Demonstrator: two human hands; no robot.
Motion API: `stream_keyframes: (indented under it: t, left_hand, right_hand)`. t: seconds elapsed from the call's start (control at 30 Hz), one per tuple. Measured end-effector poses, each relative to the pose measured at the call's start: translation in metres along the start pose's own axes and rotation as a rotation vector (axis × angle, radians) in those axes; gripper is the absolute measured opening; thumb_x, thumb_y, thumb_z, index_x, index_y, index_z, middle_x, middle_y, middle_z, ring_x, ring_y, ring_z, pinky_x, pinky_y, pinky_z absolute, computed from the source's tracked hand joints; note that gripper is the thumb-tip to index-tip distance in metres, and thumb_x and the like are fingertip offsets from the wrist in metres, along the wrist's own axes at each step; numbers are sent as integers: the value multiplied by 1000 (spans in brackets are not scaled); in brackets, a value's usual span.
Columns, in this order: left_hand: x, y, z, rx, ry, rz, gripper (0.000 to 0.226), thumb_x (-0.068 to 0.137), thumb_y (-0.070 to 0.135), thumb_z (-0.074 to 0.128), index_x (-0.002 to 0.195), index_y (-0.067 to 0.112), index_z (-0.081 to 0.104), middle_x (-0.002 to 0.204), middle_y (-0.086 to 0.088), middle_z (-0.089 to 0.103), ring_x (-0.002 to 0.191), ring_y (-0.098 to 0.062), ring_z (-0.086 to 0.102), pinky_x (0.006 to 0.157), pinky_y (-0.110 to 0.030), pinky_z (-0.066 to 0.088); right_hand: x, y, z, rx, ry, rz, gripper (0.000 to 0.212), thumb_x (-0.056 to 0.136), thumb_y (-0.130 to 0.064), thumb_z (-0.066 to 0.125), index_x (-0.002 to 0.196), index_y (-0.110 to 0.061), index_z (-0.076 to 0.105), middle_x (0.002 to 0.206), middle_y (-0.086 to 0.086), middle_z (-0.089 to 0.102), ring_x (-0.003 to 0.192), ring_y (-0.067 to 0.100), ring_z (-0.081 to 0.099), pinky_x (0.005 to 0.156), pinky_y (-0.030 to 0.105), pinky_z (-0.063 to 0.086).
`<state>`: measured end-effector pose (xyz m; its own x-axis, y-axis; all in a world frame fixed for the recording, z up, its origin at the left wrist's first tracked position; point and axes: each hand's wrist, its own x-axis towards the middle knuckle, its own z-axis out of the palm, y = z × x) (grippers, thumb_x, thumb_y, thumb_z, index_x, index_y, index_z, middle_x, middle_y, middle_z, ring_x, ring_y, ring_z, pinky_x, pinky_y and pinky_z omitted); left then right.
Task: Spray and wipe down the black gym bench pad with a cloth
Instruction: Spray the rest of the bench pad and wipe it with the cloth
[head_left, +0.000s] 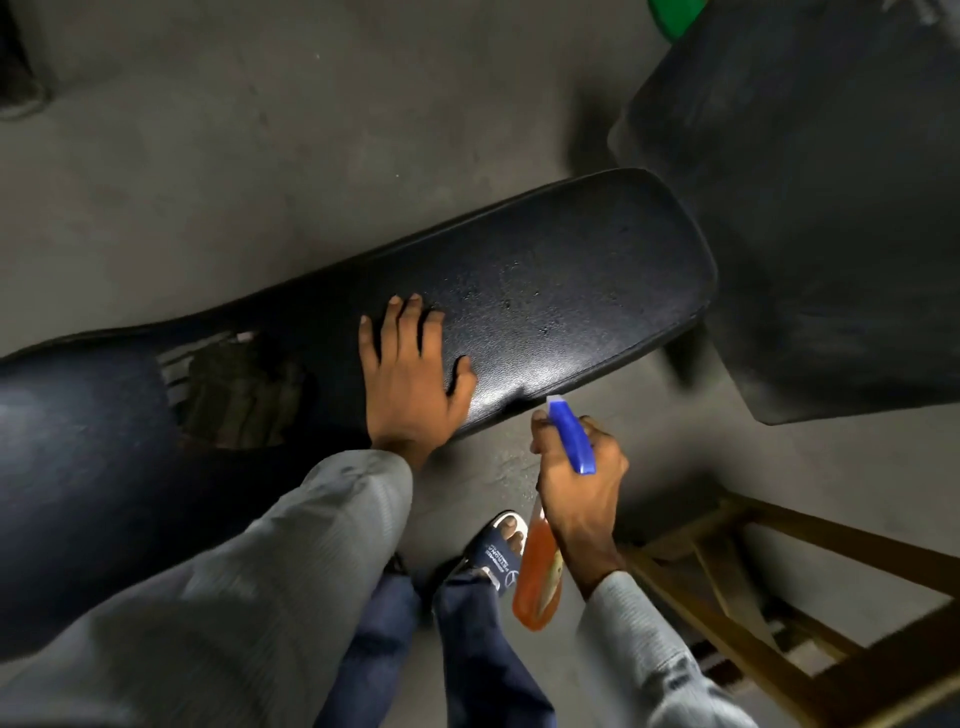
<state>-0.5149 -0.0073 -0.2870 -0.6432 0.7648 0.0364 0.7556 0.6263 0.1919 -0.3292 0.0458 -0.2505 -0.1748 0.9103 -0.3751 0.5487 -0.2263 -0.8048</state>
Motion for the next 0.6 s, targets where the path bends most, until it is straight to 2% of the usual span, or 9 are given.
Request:
stream_keyframes:
  t: [0.13, 0.23, 0.3, 0.43, 0.5, 0.6]
  left_hand:
    - [-1, -4, -4, -66, 16, 12, 60, 96, 47, 53, 147, 14, 54, 161, -14, 47, 156, -36, 37, 129, -63, 19]
    - [-11, -23, -9, -159, 92, 39, 56, 98, 38, 54, 147, 13, 57, 162, -13, 48, 155, -34, 40, 130, -62, 19]
    - [-27, -41, -15, -139, 130, 18, 54, 99, 32, 53, 149, 12, 57, 163, -11, 48, 155, -34, 41, 130, -63, 18]
    - [-60, -84, -21, -45, 144, -57, 52, 103, 29, 48, 151, 11, 55, 164, -12, 48, 154, -37, 41, 132, -61, 15]
    - [-68, -96, -20, -4, 116, -21, 54, 105, 29, 43, 154, 9, 52, 166, -14, 45, 156, -38, 39, 132, -60, 17]
    - [-68, -96, -19, 9, 84, -30, 56, 105, 30, 45, 157, 10, 48, 169, -13, 41, 159, -35, 34, 133, -58, 15]
  right_hand:
    - [-17, -2, 14, -16, 3, -43, 54, 82, -57, 65, 62, -7, 56, 56, 5, 56, 57, 28, 54, 66, 44, 53]
    - [-32, 0, 28, -48, -48, -93, 49, 85, -49, 68, 55, -18, 45, 51, -5, 44, 52, 19, 42, 61, 44, 49]
    - [-43, 3, 38, -37, -91, -113, 48, 87, -46, 69, 58, -15, 48, 53, -3, 48, 52, 19, 44, 61, 43, 49]
    - [-60, 10, 58, -3, -141, -97, 49, 87, -51, 69, 65, -9, 58, 61, 7, 61, 59, 32, 58, 66, 47, 55]
    - [-66, 14, 67, -24, -156, -95, 47, 87, -52, 70, 62, -15, 54, 56, 1, 55, 55, 30, 52, 62, 49, 54]
    - [-72, 17, 73, -93, -167, -128, 43, 88, -51, 70, 57, -27, 52, 51, -8, 44, 51, 18, 43, 60, 47, 51]
